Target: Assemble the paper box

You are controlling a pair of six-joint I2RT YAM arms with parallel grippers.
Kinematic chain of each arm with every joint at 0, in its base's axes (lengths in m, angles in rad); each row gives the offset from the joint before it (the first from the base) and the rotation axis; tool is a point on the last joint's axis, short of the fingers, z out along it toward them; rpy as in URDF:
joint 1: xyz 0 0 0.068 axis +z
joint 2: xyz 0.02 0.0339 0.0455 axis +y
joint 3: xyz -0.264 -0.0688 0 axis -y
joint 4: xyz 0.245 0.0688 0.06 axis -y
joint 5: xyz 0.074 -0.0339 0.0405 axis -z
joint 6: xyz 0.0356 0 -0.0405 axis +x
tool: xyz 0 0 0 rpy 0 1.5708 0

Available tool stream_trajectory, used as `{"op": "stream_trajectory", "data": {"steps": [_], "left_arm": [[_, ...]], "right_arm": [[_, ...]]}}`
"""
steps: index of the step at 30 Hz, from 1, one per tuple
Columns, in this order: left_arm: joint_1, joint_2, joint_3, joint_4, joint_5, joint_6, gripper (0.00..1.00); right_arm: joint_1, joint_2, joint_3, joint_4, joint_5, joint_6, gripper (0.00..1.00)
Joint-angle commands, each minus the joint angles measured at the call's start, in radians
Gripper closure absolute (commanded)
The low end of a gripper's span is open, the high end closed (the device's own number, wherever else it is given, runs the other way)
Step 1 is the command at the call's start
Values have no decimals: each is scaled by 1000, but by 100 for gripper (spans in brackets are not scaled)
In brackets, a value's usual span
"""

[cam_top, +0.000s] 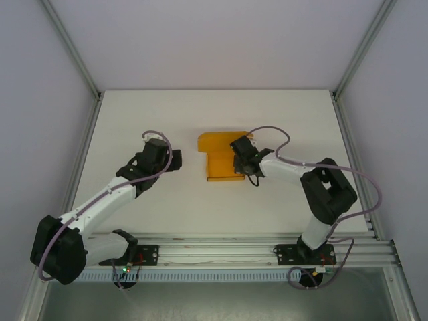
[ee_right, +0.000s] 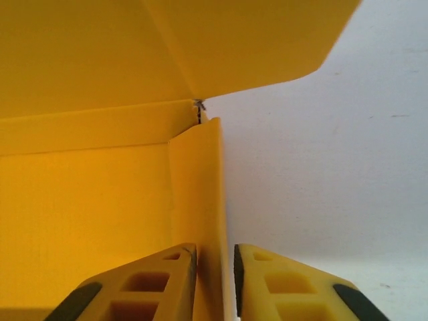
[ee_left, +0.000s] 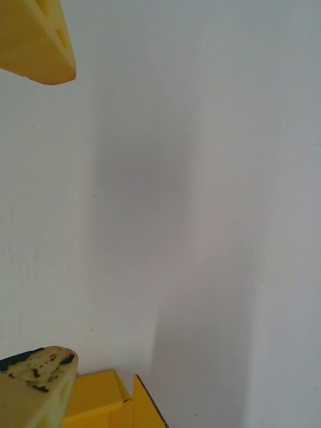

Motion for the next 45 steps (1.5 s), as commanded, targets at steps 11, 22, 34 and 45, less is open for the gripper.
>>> {"op": "stream_trajectory", "data": {"steps": [11,22,34,45], "left_arm": [[-1,28,40,20,15,19,0],[-2,5,43,8,-1,22,0],[-1,-31,34,0,-23,24,0],[-1,-73,31,-6,-37,20,0]], "right_arm": [[-6,118,9,-90,13,13,91],[6,236,67,-234,40,23,90],[20,385,156,-360,69,12,94],[18,483,147,-363,50,22,94]]}}
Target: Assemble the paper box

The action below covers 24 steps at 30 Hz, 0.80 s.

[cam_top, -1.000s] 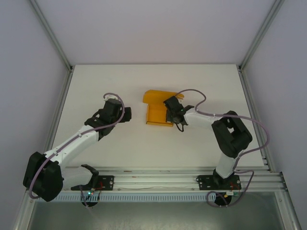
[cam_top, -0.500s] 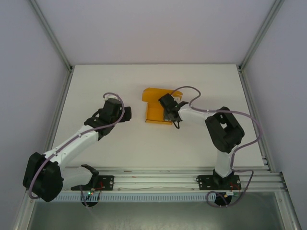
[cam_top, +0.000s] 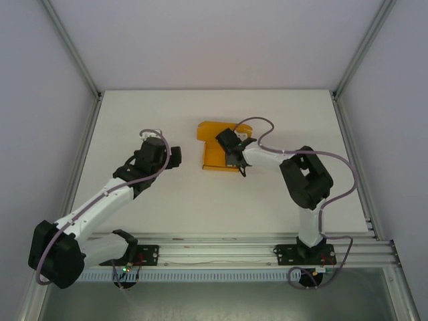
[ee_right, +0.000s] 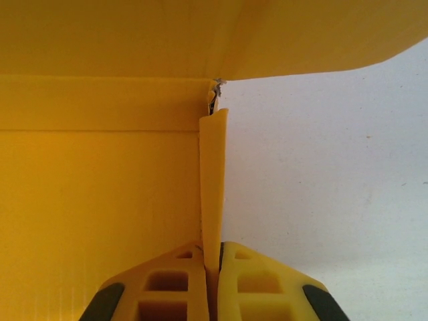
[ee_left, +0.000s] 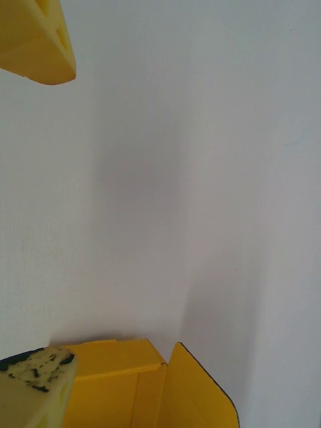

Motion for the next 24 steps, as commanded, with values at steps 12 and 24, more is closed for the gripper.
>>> {"op": "stream_trajectory", "data": {"steps": [12,24], "left_arm": [[-1,-42,-8,4,-7,-12,0],[3,23,-15,129,65,-35,0]], "right_arm": [[-2,-111,-207,51,37,-111,100],[9,-651,-411,544,-285,-414,100]]}}
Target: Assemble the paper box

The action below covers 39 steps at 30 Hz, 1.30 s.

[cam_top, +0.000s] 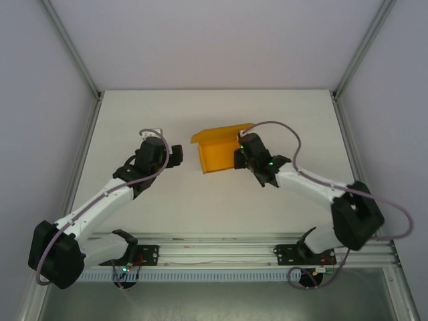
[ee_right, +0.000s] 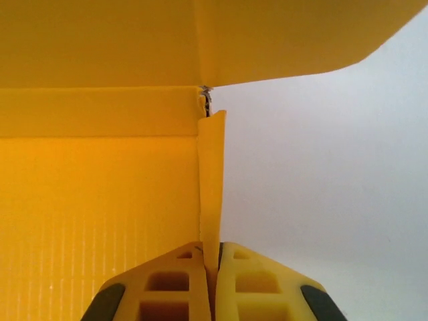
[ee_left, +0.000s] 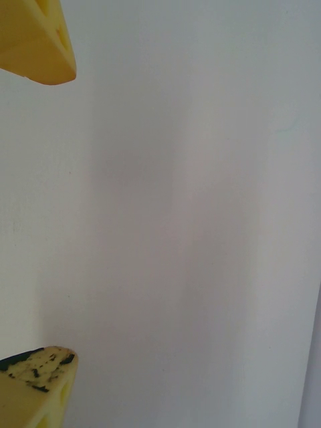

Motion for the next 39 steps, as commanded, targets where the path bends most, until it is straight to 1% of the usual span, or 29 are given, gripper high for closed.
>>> {"op": "stream_trajectory", "data": {"steps": [1,3,5,8,11,15,18,20,24,28,31,33,34,36,39], "left_arm": [[4,18,-8,83,34,-17,0],[5,30,0,107,59,-5,0],[5,41,6,144,115,12,0],[5,64,6,225,251,44,0],[5,90,13,293,384,73,0],[2,105,28,329,537,107,0],[-1,99,22,376,624,118,0],[-5,93,22,396,662,127,0],[-18,94,48,382,662,148,0],[-28,112,74,342,633,162,0],[-42,117,74,350,635,168,0],[-54,114,75,341,608,178,0],[-57,111,76,332,582,180,0],[-57,106,78,287,493,178,0],[-55,108,73,186,286,166,0]], "right_arm": [[2,-89,-47,186,-131,-99,100],[2,-137,-64,223,-183,-112,100],[2,-169,-68,245,-235,-115,100],[1,-181,-65,272,-298,-118,100],[2,-173,-51,282,-336,-121,100],[8,-154,-31,263,-299,-150,100],[20,-127,-8,222,-253,-181,100],[37,-101,5,200,-220,-213,100],[67,-38,49,137,-119,-240,100],[84,-22,56,139,-68,-255,100],[98,0,83,95,19,-271,100],[110,13,92,78,75,-288,100],[112,13,92,76,88,-289,100],[113,3,82,86,98,-274,100],[112,-32,59,108,107,-262,100]]}}
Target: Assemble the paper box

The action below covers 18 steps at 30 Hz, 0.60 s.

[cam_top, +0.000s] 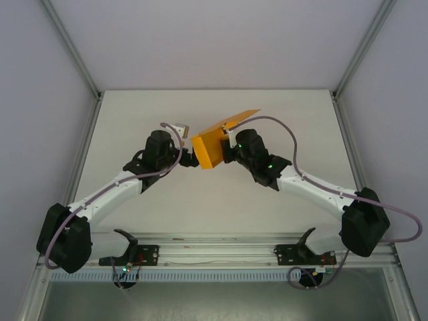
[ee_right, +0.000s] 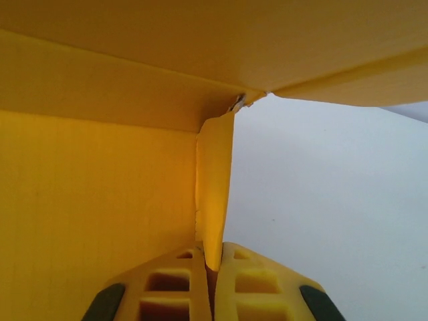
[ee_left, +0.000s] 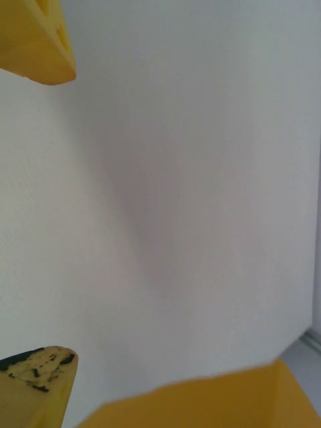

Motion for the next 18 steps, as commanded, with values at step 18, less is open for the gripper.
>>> {"op": "stream_trajectory", "data": {"steps": [18], "left_arm": [[53,-155,-61,-390,-615,-171,0]], "right_arm": [[-30,21,-87,-204,178,142,100]]}}
